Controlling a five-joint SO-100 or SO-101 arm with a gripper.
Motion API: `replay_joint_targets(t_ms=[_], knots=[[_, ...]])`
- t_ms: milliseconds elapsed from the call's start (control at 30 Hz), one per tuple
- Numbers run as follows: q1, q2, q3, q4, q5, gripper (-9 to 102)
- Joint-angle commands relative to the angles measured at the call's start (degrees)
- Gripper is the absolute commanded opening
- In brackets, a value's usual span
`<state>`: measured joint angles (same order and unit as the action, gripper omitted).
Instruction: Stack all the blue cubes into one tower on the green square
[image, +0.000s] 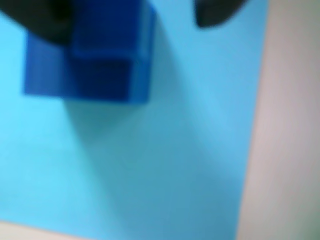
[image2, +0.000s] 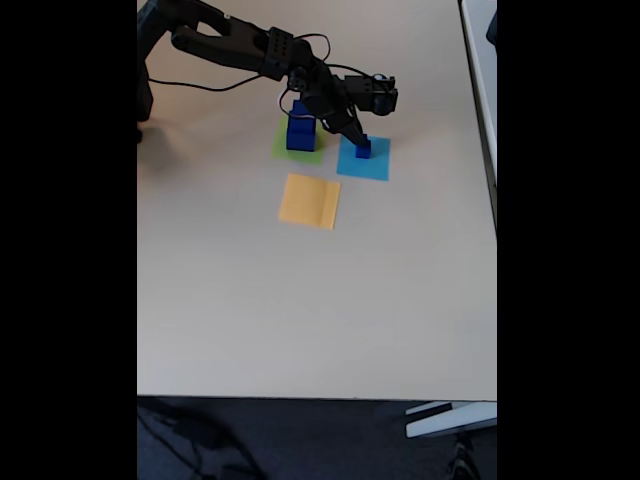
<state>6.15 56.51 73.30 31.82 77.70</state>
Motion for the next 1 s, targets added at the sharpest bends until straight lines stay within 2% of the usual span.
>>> replay_joint_targets(t_ms=[0,967], knots=[[0.5,3.0,-0.4,-0.6,-0.1,11],[0.6,3.4,0.1,-1.5,-0.4,4]])
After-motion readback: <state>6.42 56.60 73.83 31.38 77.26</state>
